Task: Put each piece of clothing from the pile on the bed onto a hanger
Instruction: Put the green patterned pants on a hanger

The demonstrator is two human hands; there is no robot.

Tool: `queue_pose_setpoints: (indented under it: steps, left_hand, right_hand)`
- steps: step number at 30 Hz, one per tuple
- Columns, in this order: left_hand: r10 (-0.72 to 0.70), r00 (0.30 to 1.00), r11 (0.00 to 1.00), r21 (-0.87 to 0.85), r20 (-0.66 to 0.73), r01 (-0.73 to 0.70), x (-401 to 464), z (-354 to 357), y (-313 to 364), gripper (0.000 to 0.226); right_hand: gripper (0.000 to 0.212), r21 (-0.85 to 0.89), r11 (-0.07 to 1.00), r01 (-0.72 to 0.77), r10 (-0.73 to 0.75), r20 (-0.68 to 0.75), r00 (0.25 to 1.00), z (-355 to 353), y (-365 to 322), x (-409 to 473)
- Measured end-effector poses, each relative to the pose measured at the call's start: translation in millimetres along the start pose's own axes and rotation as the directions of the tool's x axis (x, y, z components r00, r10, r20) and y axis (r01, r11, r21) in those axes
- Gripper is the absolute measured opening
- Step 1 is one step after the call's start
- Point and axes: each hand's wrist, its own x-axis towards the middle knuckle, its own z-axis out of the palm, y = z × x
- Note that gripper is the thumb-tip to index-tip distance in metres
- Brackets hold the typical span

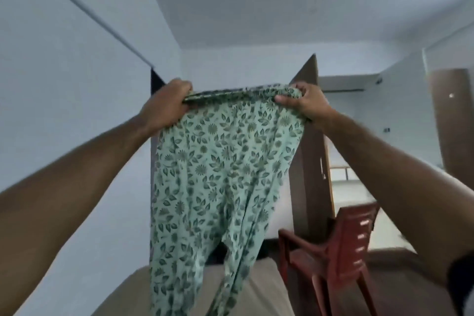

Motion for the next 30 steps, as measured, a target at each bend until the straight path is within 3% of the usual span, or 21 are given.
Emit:
queue_pose_setpoints:
  steps: [3, 5, 10, 13, 16, 20, 25, 30]
  left_hand:
    - [0.129, 0.979, 0.974, 0.205, -0.156, -0.095, 55.2, -43.3, 17.5, 0.011]
    - [0.163, 0.967, 0.968, 0.219, -0.195, -0.119, 80.3, -60.4, 29.8, 0.015]
    - [0.145, 0.982, 0.981, 0.147, -0.118, -0.127, 85.9, -55.5, 30.3, 0.012]
    - [0.242, 0.970, 0.962, -0.122, -0.037, -0.245, 78.8, -42.7, 39.3, 0.007]
    - [0.143, 0.987, 0.891, -0.443, 0.068, -0.098, 73.1, -43.7, 49.6, 0.013]
    - [0.006, 1.000, 0.756, -0.655, 0.028, 0.014, 68.1, -49.8, 49.5, 0.014]
    - [-0.172, 0.985, 0.758, -0.643, -0.028, 0.114, 67.6, -38.4, 44.9, 0.007]
    - [-0.219, 0.975, 0.862, -0.474, -0.036, 0.177, 50.3, -24.7, 60.0, 0.021]
  right_hand:
    - [0.043, 0.013, 0.992, 0.123, -0.118, -0.195, 0.974, -29.8, -57.4, 32.4]
    - [0.052, -0.007, 0.987, 0.158, -0.156, -0.214, 0.964, -46.8, -86.7, 45.5]
    - [0.033, -0.128, 0.992, 0.009, -0.011, -0.019, 1.000, -79.3, -95.2, 36.9]
    - [0.027, -0.052, 0.999, 0.014, -0.016, -0.041, 0.999, -90.0, -92.2, 26.9]
    - [0.010, 0.013, 1.000, -0.004, 0.004, 0.033, 0.999, -99.1, -97.4, 18.5]
    - [0.011, 0.012, 1.000, -0.017, 0.016, 0.090, 0.996, -111.9, -99.1, 12.7]
    - [0.015, -0.117, 0.985, 0.129, -0.137, -0.062, 0.989, -112.9, -85.2, 13.4]
    - [0.021, -0.084, 0.994, 0.068, -0.071, -0.024, 0.997, -101.9, -66.4, 5.8]
